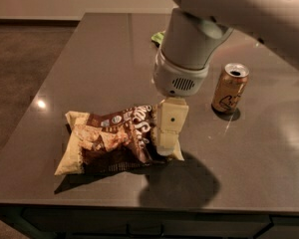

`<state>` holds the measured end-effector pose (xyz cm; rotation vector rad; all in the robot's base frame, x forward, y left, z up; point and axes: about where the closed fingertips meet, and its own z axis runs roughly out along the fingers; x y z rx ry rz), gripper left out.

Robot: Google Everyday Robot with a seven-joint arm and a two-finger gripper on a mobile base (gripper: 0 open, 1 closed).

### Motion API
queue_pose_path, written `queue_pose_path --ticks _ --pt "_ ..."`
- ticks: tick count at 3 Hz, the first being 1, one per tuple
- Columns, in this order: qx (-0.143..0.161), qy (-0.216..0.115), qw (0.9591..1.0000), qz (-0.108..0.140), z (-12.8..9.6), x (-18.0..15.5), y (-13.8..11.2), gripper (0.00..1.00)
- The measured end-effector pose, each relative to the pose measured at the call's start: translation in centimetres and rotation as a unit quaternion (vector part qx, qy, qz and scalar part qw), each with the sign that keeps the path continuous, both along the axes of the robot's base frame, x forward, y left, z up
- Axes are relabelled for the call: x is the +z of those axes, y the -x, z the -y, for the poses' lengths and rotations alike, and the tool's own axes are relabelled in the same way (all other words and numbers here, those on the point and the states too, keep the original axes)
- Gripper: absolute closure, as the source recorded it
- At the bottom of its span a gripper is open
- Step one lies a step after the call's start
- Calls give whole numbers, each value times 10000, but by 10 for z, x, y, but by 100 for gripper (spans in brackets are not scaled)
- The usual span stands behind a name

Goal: Pick brown chip bag

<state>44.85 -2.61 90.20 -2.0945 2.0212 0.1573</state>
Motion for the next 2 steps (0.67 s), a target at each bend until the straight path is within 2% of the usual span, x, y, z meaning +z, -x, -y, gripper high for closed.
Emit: queue_pose_path --ticks 1,2 --pt "197 131 9997 -57 -17 -20 11 0" --pt "316 271 9991 -13 -37 -42 9 0"
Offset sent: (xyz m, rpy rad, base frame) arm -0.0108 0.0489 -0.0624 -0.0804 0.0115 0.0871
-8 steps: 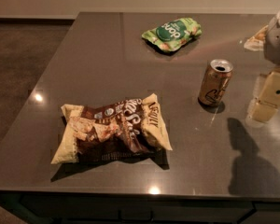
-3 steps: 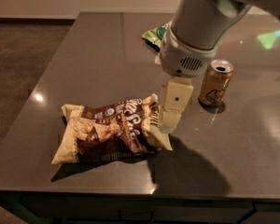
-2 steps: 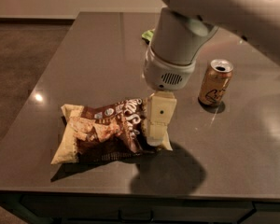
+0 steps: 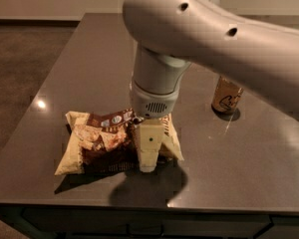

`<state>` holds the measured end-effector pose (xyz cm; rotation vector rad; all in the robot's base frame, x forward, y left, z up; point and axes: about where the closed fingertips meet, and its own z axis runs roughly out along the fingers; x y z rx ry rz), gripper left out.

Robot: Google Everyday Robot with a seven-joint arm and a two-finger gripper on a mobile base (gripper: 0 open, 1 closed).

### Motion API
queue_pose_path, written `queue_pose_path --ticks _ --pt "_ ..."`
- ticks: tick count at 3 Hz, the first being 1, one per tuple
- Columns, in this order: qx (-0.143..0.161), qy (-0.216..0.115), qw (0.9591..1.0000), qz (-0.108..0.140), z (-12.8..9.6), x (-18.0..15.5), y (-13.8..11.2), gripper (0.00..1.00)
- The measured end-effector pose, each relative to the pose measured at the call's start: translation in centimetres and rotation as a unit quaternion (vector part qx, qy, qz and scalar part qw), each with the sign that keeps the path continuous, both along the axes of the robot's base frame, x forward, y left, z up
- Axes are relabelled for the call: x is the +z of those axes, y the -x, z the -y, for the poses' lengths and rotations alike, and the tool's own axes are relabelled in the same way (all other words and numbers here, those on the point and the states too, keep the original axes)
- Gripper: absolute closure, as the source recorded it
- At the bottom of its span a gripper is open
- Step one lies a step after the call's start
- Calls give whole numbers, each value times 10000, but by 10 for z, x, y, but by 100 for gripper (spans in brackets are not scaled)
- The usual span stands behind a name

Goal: Pick brown chip bag

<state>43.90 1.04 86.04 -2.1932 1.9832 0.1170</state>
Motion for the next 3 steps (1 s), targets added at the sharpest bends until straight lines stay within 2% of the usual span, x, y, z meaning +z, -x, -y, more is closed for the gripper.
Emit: queue_pose_path --ticks 1,2,3 --pt "6 67 10000 58 -13 -10 -6 4" --pt "10 114 9999 57 -19 -11 -11 34" --pt "48 108 9999 -2 -19 3 -14 65"
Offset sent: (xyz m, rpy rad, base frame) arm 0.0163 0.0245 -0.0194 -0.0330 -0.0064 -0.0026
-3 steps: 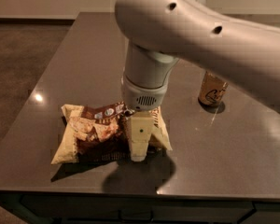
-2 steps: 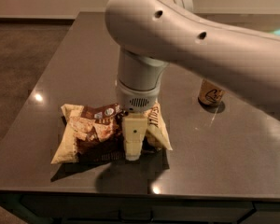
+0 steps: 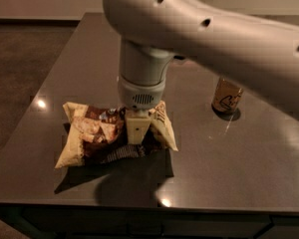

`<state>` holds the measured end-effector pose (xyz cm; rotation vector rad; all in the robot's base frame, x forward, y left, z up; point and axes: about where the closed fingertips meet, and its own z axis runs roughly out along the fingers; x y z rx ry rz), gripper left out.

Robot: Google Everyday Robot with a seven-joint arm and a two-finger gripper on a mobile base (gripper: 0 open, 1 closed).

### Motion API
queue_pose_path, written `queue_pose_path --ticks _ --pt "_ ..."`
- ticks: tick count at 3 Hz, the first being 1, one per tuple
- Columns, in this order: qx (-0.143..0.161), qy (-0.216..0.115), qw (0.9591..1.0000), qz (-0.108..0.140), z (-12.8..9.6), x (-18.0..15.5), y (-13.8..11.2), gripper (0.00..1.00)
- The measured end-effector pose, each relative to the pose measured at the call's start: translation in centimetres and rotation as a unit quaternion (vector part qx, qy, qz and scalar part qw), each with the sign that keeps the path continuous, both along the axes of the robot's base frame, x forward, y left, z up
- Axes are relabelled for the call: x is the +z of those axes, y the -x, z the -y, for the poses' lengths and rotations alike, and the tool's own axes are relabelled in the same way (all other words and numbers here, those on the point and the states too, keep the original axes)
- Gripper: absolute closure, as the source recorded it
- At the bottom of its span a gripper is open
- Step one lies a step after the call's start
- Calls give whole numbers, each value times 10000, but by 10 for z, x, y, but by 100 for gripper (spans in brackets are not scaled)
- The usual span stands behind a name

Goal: Pick brown chip bag

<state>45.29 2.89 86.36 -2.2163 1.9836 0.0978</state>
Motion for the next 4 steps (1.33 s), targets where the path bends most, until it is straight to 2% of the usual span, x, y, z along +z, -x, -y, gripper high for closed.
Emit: queue_pose_path --ticks 1,2,3,4 --pt "124 -274 9995 -13 -2 42 0 96" --pt "284 -550 9980 108 -8 81 -2 100" --pt "592 -1010 9927 293 -30 135 -8 100" --pt "589 -1059 9919 369 -33 139 -8 100"
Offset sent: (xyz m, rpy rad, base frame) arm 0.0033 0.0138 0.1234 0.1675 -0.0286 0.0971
